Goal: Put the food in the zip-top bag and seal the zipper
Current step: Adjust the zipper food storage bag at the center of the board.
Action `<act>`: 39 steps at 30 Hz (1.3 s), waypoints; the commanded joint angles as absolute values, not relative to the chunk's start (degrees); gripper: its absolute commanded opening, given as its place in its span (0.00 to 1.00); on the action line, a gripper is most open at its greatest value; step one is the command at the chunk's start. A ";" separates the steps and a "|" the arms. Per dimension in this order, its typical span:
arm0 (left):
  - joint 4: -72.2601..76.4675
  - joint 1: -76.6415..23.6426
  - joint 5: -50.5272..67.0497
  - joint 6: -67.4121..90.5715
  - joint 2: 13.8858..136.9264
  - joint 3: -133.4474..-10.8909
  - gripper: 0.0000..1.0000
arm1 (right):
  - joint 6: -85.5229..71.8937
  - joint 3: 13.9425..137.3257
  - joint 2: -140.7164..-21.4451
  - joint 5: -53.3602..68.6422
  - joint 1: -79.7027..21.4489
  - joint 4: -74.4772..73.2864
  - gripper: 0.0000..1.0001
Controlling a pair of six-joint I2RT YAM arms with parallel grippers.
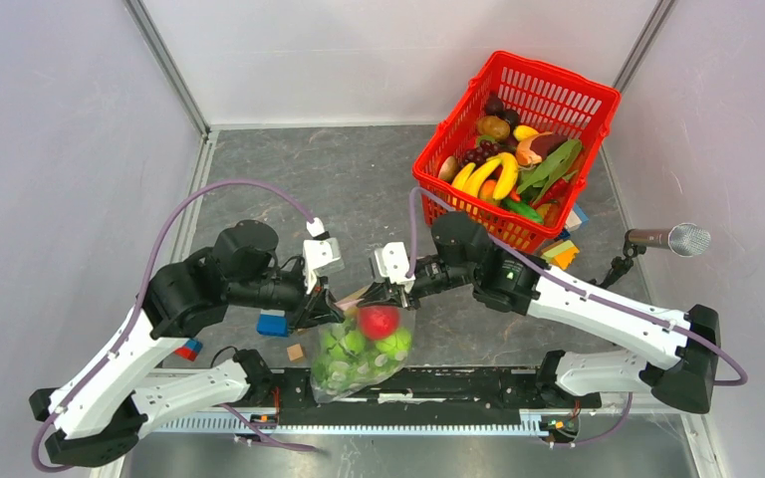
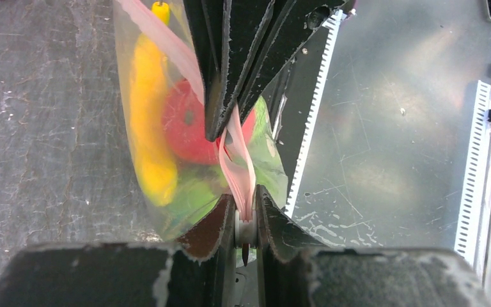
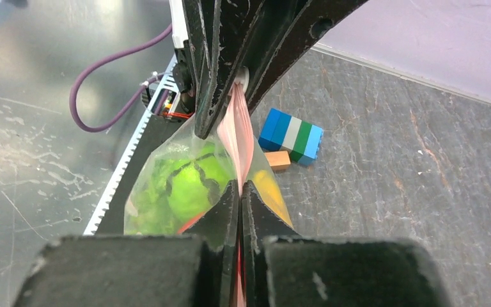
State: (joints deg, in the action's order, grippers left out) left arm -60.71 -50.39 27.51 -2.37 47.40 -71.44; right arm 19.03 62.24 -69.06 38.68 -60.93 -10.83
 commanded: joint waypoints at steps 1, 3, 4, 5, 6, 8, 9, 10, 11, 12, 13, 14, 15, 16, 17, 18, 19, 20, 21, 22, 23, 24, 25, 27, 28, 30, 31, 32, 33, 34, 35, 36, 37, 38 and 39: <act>-57.92 -50.53 24.77 -4.56 45.66 -72.45 0.06 | 15.92 60.50 -67.29 37.14 -61.01 -6.53 0.00; -56.58 -50.54 23.63 -4.07 44.99 -71.85 0.06 | 14.46 59.29 -66.55 35.41 -61.00 -4.94 0.00; -55.45 -50.53 23.64 -3.90 44.51 -71.31 0.05 | 13.89 58.66 -66.03 34.69 -61.00 -3.95 0.00; -54.66 -50.54 23.69 -3.76 44.07 -70.93 0.06 | 13.50 57.88 -65.64 33.81 -61.01 -3.25 0.00; -53.92 -50.54 23.94 -3.70 43.82 -70.63 0.05 | 13.21 57.38 -65.29 33.46 -61.00 -2.71 0.00; -53.54 -50.54 24.84 -4.18 43.79 -70.61 0.03 | 13.33 56.93 -64.90 34.38 -60.95 -2.49 0.00; -53.74 -50.52 25.67 -4.57 44.05 -70.73 0.02 | 14.08 57.08 -64.74 35.27 -61.01 -2.98 0.02; -54.02 -50.54 26.56 -5.10 44.41 -70.96 0.02 | 14.76 57.48 -64.69 35.75 -61.00 -3.47 0.18; -54.37 -50.53 27.54 -5.59 44.89 -71.24 0.02 | 15.18 57.93 -64.64 35.58 -61.00 -3.86 0.47; -54.77 -50.53 28.62 -6.24 45.27 -71.64 0.02 | 15.71 58.35 -64.67 34.85 -61.00 -4.38 0.66; -54.99 -50.54 29.68 -6.78 45.63 -71.86 0.02 | 16.51 58.94 -64.73 34.50 -61.00 -4.87 0.76; -55.22 -50.54 30.80 -7.58 46.01 -72.25 0.02 | 17.65 59.64 -65.04 34.44 -61.00 -5.85 0.82; -55.85 -50.53 32.16 -8.55 46.50 -72.94 0.02 | 18.54 60.58 -65.34 34.45 -61.00 -6.72 0.87; -56.65 -50.53 33.26 -9.37 47.21 -73.69 0.02 | 19.75 61.65 -65.83 34.54 -61.02 -8.18 0.91; -57.53 -50.54 34.58 -10.48 47.70 -74.58 0.02 | 20.94 62.62 -66.58 34.77 -61.01 -9.87 0.92; -58.42 -50.54 35.56 -11.39 48.42 -75.49 0.02 | 21.61 63.67 -67.10 35.16 -61.00 -11.07 0.93; -58.97 -50.49 36.25 -12.32 49.02 -76.49 0.02 | 22.30 64.43 -67.90 35.80 -61.00 -12.36 0.94; -59.61 -50.58 36.64 -13.05 49.70 -77.20 0.02 | 22.41 65.25 -68.44 36.68 -61.00 -13.11 0.95; -60.20 -50.54 36.69 -14.03 50.21 -77.97 0.02 | 22.27 65.63 -69.03 37.72 -61.00 -13.50 0.95; -60.80 -50.53 36.31 -14.52 50.93 -78.64 0.02 | 21.97 65.91 -69.44 38.90 -61.01 -13.63 0.95; -61.63 -50.55 36.06 -15.42 51.69 -79.17 0.02 | 21.53 66.10 -69.88 40.46 -61.04 -13.84 0.94; -62.86 -50.57 36.11 -16.36 52.66 -79.82 0.02 | 21.20 66.35 -70.11 41.57 -61.01 -13.97 0.92; -64.20 -50.62 36.01 -17.12 53.76 -80.48 0.02 | 20.74 66.45 -70.33 42.16 -61.00 -13.92 0.89; -65.48 -50.62 34.66 -17.77 55.11 -81.54 0.02 | 20.22 66.45 -70.58 42.10 -61.00 -14.50 0.79; -65.64 -50.62 34.38 -18.26 55.32 -81.65 0.02 | 20.06 66.32 -70.57 41.81 -61.04 -14.87 0.72; -65.59 -50.62 33.79 -18.80 55.09 -81.67 0.02 | 19.58 65.59 -70.03 41.13 -61.00 -14.73 0.56; -65.60 -50.62 33.22 -18.90 54.93 -81.74 0.02 | 18.84 64.75 -69.48 40.49 -61.04 -13.98 0.47; -65.58 -50.58 32.60 -18.87 54.76 -81.85 0.02 | 18.24 63.95 -69.01 39.84 -60.98 -13.21 0.41; -65.33 -50.62 31.85 -18.78 54.57 -81.75 0.02 | 17.36 63.09 -68.35 39.14 -61.03 -11.97 0.32; -65.12 -50.62 31.20 -18.73 54.36 -81.69 0.02 | 16.49 62.17 -67.74 38.34 -61.04 -10.93 0.25; -64.63 -50.60 30.40 -18.44 54.23 -81.63 0.03 | 15.51 61.54 -67.07 37.40 -61.06 -9.75 0.19; -64.02 -50.62 29.60 -17.92 53.97 -81.42 0.09 | 14.34 60.81 -66.62 36.67 -61.00 -8.62 0.12; -63.10 -50.62 28.56 -17.22 53.56 -81.21 0.21 | 13.40 60.16 -66.14 35.80 -60.97 -7.26 0.04; -62.07 -50.62 27.67 -16.41 53.16 -80.68 0.44 | 12.30 59.43 -65.74 35.10 -61.00 -6.17 0.00; -60.75 -50.62 26.82 -15.60 52.49 -80.05 0.59 | 11.21 58.70 -65.36 34.05 -60.97 -4.73 0.00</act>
